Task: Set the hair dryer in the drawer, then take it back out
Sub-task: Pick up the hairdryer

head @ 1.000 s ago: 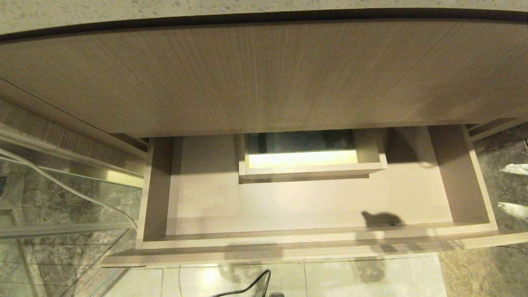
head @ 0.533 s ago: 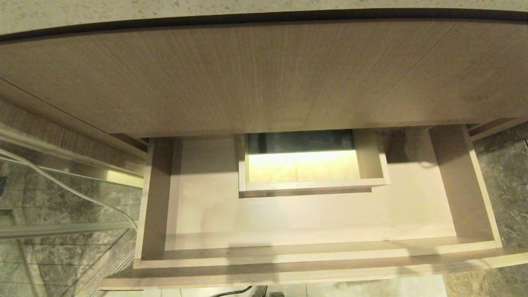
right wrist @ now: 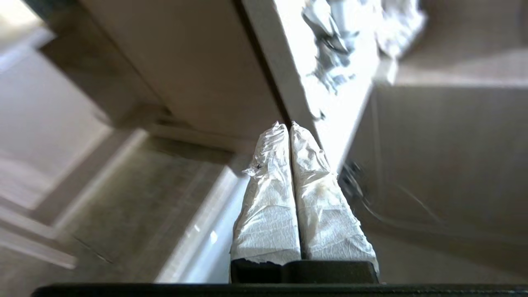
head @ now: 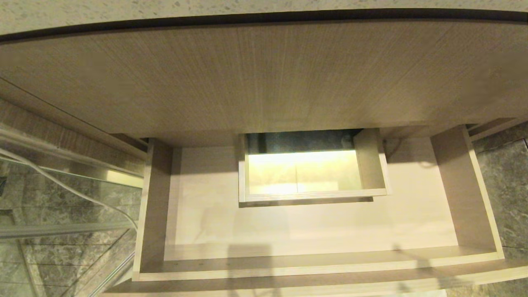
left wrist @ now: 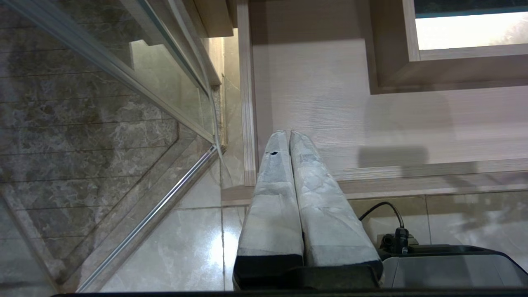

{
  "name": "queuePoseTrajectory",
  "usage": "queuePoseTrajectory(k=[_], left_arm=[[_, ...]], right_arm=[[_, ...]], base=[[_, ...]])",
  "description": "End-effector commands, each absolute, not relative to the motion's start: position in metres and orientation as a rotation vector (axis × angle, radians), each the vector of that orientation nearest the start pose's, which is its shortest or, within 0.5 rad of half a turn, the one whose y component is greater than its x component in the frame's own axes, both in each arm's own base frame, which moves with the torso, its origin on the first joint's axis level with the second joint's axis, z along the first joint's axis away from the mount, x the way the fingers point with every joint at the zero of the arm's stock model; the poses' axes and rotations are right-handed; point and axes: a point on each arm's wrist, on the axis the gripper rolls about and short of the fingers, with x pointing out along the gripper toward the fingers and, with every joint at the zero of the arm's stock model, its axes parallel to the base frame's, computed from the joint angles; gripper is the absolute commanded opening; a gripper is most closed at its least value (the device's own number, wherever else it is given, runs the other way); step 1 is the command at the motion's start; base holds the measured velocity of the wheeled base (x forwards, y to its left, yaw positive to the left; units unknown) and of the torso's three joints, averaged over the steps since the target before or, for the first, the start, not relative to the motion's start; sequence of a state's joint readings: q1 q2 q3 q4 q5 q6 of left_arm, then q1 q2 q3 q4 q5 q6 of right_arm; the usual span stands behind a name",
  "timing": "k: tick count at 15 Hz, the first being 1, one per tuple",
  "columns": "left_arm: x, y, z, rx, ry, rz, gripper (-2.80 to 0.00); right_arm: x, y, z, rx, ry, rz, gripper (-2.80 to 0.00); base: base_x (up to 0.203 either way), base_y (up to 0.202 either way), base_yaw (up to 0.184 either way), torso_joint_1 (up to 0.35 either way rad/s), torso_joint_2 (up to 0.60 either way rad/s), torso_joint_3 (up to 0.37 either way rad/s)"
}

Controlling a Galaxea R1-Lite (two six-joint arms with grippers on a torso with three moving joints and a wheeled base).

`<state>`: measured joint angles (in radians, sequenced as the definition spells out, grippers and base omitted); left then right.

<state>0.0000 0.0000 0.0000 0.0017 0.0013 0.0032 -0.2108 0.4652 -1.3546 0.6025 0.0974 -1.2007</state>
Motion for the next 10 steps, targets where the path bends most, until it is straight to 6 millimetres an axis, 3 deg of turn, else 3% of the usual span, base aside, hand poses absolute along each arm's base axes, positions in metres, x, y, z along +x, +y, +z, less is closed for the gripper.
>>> queuePoseTrajectory(k=[1, 7, 10], left_arm=[[-0.023, 0.0, 0.075, 0.003, 0.002, 0.002, -2.8], [-0.023, 0.0, 0.075, 0.003, 0.002, 0.002, -2.8], [-0.023, 0.0, 0.075, 0.003, 0.002, 0.002, -2.8]], right_arm=[[-0.089, 0.024, 0.356, -1.242, -0.079, -0.361, 0.0], [0.016, -0.011, 0.4, -1.292, 0.126, -0.689, 0.0], [0.038, -0.02, 0.412, -1.282, 0.097, -0.759, 0.0]], base=[[0.0, 0.0, 0.0, 0.0, 0.0, 0.0], [0.0, 0.0, 0.0, 0.0, 0.0, 0.0], [0.0, 0.0, 0.0, 0.0, 0.0, 0.0]])
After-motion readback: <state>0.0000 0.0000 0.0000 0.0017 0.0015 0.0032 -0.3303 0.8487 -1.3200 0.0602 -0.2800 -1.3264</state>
